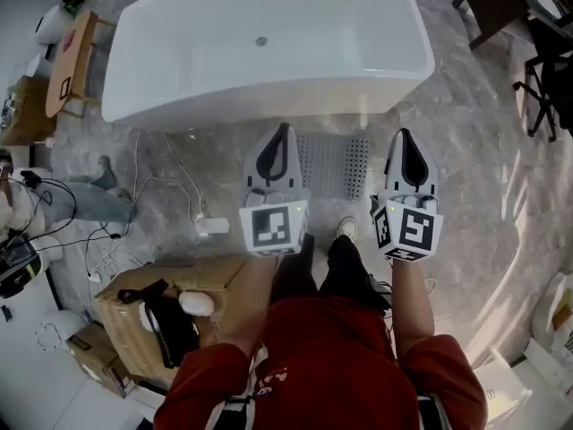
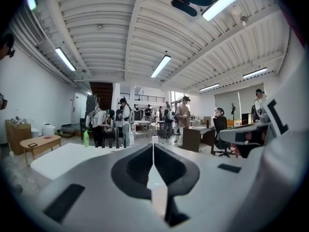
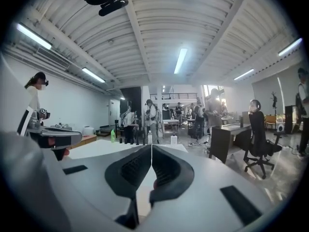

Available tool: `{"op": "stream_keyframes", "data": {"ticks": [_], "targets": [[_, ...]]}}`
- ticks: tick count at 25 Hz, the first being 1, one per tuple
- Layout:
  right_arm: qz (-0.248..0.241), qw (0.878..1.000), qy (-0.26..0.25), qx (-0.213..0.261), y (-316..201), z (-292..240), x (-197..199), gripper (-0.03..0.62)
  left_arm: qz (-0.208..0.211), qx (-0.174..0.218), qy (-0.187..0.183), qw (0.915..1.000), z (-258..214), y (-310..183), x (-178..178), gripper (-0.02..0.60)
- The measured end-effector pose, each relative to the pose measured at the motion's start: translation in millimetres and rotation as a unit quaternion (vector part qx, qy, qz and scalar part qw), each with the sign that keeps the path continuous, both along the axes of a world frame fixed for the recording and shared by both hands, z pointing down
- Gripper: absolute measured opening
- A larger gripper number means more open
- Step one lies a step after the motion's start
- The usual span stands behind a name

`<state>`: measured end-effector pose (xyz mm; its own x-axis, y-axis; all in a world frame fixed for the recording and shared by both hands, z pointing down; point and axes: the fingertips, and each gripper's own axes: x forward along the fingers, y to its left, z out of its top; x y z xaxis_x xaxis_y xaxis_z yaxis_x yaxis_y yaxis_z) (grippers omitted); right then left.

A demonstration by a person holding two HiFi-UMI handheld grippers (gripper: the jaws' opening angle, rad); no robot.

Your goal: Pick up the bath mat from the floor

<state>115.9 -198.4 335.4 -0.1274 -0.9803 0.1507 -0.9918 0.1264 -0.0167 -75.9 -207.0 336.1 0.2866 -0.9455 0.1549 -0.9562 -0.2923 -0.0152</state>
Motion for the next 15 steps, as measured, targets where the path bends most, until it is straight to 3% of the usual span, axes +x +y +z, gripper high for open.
{"op": "stream_keyframes", "data": {"ticks": [7,15], "targets": [[0.003,0.999,0.006,-0.052,5,88,1,0.012,0.005,-0.045,-0.004,0.999,79,-3,-5,0.015],[0.006,0.995,-0.009,-0.094,18,211,-3,0.012,0.017,-0.064,-0.013,0.9977,182,8,-4,0.015]]}}
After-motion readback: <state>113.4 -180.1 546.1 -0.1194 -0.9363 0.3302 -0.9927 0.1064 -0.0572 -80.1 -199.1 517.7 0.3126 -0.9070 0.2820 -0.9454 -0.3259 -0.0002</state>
